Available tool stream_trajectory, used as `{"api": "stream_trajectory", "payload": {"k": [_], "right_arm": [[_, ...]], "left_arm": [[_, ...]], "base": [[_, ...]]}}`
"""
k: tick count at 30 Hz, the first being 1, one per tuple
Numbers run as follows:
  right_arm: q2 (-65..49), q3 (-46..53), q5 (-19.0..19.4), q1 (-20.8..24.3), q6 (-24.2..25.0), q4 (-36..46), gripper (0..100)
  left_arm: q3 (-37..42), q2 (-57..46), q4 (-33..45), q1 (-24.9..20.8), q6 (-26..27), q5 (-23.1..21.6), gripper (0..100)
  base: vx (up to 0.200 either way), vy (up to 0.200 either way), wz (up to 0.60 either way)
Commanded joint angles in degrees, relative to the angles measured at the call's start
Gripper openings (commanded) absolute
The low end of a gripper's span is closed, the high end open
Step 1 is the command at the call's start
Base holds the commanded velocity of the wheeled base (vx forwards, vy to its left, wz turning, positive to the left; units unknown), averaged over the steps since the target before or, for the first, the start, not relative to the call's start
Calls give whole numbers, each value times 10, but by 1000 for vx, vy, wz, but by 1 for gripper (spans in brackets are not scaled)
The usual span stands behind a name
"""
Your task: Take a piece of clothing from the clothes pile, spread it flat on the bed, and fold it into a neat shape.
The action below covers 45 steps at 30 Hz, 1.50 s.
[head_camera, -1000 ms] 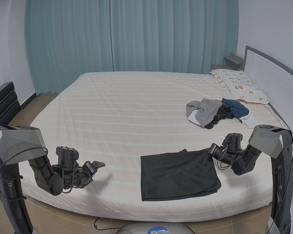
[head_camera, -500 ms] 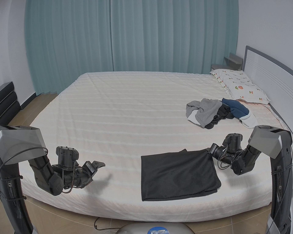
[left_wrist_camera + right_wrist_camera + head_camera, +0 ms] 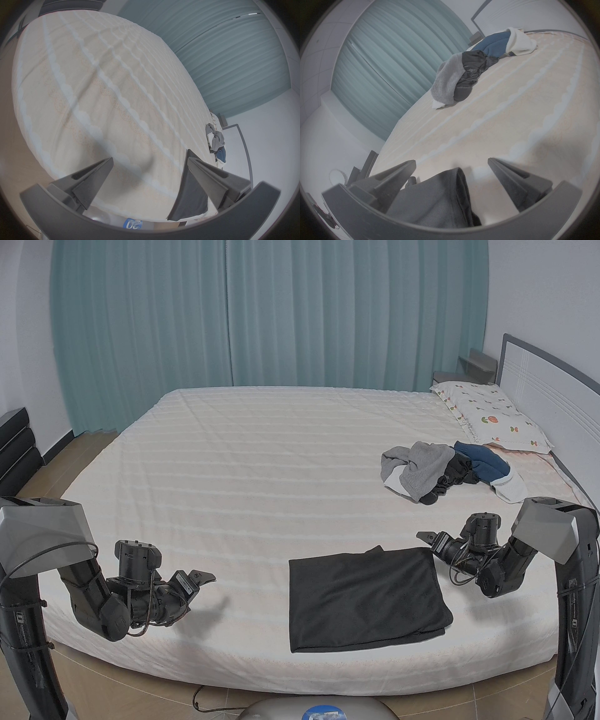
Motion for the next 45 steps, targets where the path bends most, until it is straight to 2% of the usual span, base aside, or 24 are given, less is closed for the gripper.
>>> {"api": "stream_trajectory", "payload": {"k": [1,8,17,19,22,24,32,35,41,45], "right_arm": [[-22,9,1,-8,12,1,100],[-90,61,2,-11,55,4,100],[-134,139,8,-21,63,35,100],[-148,163,13,-24,67,36,100],[-188,234,54,-29,87,28,100],[-199,258,68,-31,98,21,100],[-161,289,85,-36,118,-44,100],[-159,289,88,-38,118,-45,100],[-154,303,135,-55,119,-46,100],[-154,307,144,-57,119,-46,100]], "left_arm": [[-2,-1,0,1,-5,0,100],[3,-6,0,0,-4,-1,100],[15,-21,0,-30,-12,-2,100],[15,-22,0,-30,-15,-3,100],[13,-26,0,-43,-40,-6,100],[14,-29,0,-51,-47,-6,100],[34,-36,0,-77,-48,-6,100],[34,-36,0,-79,-48,-7,100],[33,-36,0,-90,-47,-6,100],[28,-36,0,-90,-48,-7,100]], "base": [[0,0,0],[0,0,0],[0,0,0],[0,0,0],[0,0,0],[0,-200,0],[0,-200,0],[0,-200,0],[0,-200,0],[0,-200,0]]}}
